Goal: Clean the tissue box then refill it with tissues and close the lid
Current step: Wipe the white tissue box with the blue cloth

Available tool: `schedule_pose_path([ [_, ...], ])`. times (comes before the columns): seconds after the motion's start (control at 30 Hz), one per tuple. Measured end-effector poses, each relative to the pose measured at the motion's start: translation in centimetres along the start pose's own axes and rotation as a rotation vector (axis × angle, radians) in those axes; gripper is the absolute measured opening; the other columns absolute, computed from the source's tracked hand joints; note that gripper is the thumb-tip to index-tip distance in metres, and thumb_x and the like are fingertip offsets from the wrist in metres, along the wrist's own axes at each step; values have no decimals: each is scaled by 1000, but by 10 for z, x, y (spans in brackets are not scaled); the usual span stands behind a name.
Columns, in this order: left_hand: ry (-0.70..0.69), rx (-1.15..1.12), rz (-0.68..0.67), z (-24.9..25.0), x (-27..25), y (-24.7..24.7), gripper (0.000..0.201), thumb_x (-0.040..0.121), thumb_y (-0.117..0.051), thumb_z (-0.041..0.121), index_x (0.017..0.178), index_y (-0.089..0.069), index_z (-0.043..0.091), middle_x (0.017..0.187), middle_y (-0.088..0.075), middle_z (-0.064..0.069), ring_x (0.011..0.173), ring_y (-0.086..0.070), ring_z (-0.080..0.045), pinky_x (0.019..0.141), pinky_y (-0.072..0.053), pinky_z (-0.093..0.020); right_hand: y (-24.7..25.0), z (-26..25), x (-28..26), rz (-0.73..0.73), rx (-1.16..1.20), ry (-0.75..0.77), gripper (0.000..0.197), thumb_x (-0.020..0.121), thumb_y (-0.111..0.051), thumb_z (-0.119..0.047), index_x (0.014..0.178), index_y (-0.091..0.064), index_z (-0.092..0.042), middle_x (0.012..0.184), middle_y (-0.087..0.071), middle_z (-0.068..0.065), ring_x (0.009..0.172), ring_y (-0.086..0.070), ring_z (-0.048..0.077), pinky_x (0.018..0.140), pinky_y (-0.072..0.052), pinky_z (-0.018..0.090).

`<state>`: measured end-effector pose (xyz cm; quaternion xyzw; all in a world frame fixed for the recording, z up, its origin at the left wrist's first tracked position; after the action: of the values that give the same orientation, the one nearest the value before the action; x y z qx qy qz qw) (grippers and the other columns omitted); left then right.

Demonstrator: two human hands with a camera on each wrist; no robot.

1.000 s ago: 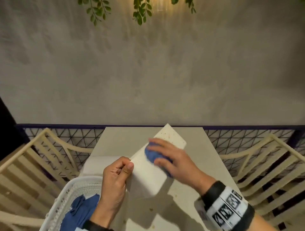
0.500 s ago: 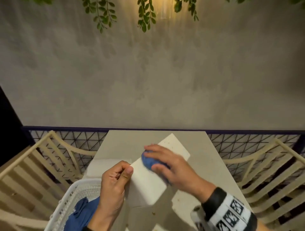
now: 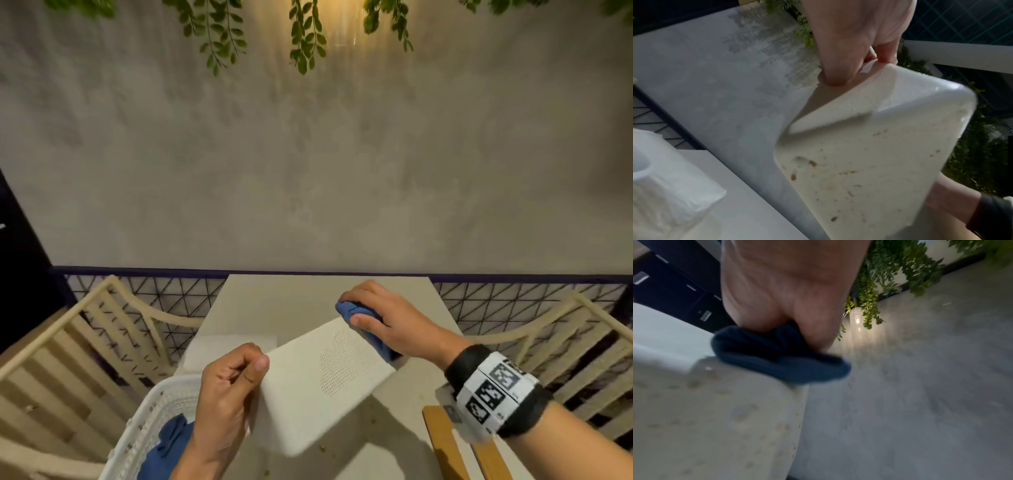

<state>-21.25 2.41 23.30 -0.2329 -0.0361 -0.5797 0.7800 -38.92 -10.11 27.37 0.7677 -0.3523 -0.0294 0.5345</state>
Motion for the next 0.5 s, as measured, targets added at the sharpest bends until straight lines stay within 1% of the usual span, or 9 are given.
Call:
schedule_pose_path([
  [0.07,41,-27,-22,-5,1,6,34,52,-83,34,47,-56,14,49,-41,6,46,-38,-6,45,-30,-15,-5,-4,-7,-77,-38,20,24,96,-48,-27,119,-50,-25,110,-49,-5,97,-47,6,84,-38,15],
  [0.17,112,63,-65,-14,3,16,53,40,-89,54,45,-54,14,48,-41,5,46,-37,-6,45,-31,-16,-11,-9,-19,-159,-81,17,25,96,-47,-31,121,-48,-26,112,-48,-3,99,-48,11,88,-44,28],
  [0.23,195,217,-165,-20,8,16,59,32,-87,64,43,-56,15,46,-44,6,45,-39,-5,44,-30,-15,-10,-15,-24,-173,-121,28,27,96,-47,-33,123,-47,-26,113,-46,-3,100,-47,11,90,-44,31],
  [0.27,248,341,-255,-25,10,12,61,31,-84,70,44,-58,16,47,-46,7,45,-40,-3,44,-28,-14,-10,-20,-25,-174,-153,40,28,96,-47,-34,123,-47,-27,113,-46,-3,101,-46,12,90,-44,30],
  [0.3,308,469,-367,-30,9,6,60,35,-80,74,47,-60,18,48,-47,8,47,-40,-1,45,-27,-14,-10,-26,-24,-174,-196,64,29,96,-47,-35,124,-47,-27,113,-46,-2,100,-44,13,89,-43,30],
  [0.37,416,632,-580,-44,4,-5,57,52,-75,72,58,-63,16,59,-51,9,56,-45,-3,52,-30,-19,-11,-40,-21,-193,-312,120,29,96,-46,-36,124,-46,-28,112,-46,0,98,-43,17,85,-43,32],
  [0.4,451,675,-659,-51,1,-11,61,61,-74,67,67,-63,8,67,-53,4,64,-48,-7,56,-31,-23,-11,-46,-19,-201,-374,142,28,96,-45,-36,124,-46,-28,112,-46,1,96,-42,18,83,-42,32],
  [0.43,482,701,-698,-56,0,-15,61,66,-73,62,73,-63,3,72,-55,2,69,-50,-10,60,-33,-25,-10,-51,-17,-197,-429,162,27,97,-45,-35,123,-46,-28,111,-46,2,94,-42,19,81,-41,31],
  [0.5,509,734,-668,-60,3,-22,42,70,-72,52,76,-68,10,76,-65,9,73,-59,-7,63,-42,-23,-5,-58,-14,-165,-513,188,26,97,-45,-33,121,-48,-26,109,-47,3,89,-41,20,77,-36,29],
])
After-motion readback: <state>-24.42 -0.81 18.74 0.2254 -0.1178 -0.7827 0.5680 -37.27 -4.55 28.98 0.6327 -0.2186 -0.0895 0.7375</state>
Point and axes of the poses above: each hand's wrist, its own x-axis towards the middle knuckle, its own y-axis out of the back of the hand, z = x × y, the point moved 9 cm from there along x, towards the middle knuckle
